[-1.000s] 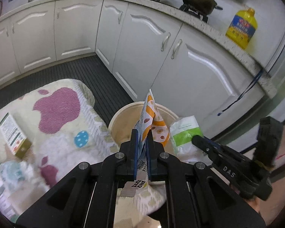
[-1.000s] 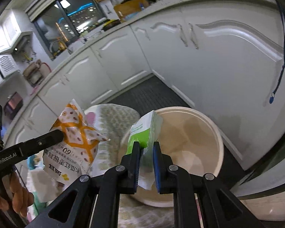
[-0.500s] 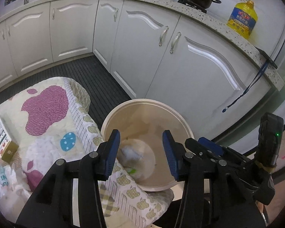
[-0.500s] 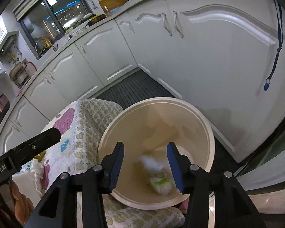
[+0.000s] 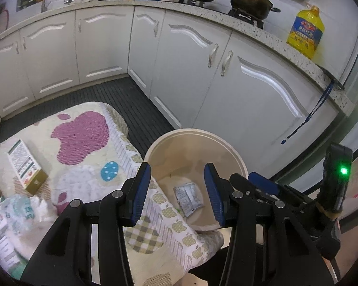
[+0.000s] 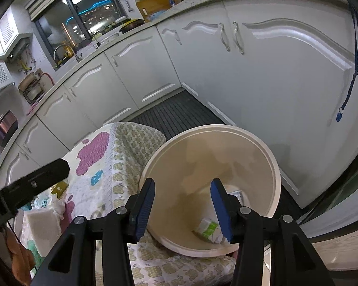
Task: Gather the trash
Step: 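Move both open tools back over the remaining trash on the table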
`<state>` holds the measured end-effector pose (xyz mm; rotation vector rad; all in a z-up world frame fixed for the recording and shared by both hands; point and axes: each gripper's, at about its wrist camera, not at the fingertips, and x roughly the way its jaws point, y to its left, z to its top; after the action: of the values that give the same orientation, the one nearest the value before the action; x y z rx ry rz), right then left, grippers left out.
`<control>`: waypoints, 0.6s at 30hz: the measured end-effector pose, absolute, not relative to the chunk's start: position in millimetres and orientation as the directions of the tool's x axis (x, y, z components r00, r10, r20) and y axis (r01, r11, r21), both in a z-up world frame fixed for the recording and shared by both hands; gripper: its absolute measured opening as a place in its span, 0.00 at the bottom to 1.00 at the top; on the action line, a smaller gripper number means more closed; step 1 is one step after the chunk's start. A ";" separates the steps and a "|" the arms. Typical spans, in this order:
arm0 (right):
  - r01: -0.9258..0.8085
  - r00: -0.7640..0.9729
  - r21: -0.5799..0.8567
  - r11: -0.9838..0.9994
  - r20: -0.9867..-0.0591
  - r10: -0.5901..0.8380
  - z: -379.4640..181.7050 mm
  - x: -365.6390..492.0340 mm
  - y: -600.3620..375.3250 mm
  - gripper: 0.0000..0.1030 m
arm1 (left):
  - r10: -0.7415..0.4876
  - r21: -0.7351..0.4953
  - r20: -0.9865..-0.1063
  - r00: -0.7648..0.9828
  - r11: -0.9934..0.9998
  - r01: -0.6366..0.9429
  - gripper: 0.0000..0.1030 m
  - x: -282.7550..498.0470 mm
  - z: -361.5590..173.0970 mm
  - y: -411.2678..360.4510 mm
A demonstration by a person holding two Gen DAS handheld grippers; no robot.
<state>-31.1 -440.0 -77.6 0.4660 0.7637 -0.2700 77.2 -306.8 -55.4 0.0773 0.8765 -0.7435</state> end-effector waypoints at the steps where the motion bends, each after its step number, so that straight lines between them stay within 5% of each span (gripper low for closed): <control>1: 0.394 0.696 0.302 0.868 -0.715 -0.067 -76.3 -30.9 -436.9 0.45 | -0.560 -0.231 -0.718 0.414 0.752 0.617 0.43 76.3 -53.0 -303.7; 18: 0.249 0.735 0.293 0.923 -0.678 0.018 -44.4 -20.4 -365.4 0.57 | -0.537 -0.242 -0.697 0.476 0.801 0.548 0.44 60.7 -22.5 -203.4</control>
<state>-20.4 -365.4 -44.4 0.3823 0.7390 -0.1304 60.7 -203.4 -22.5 0.0150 0.8457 -0.6629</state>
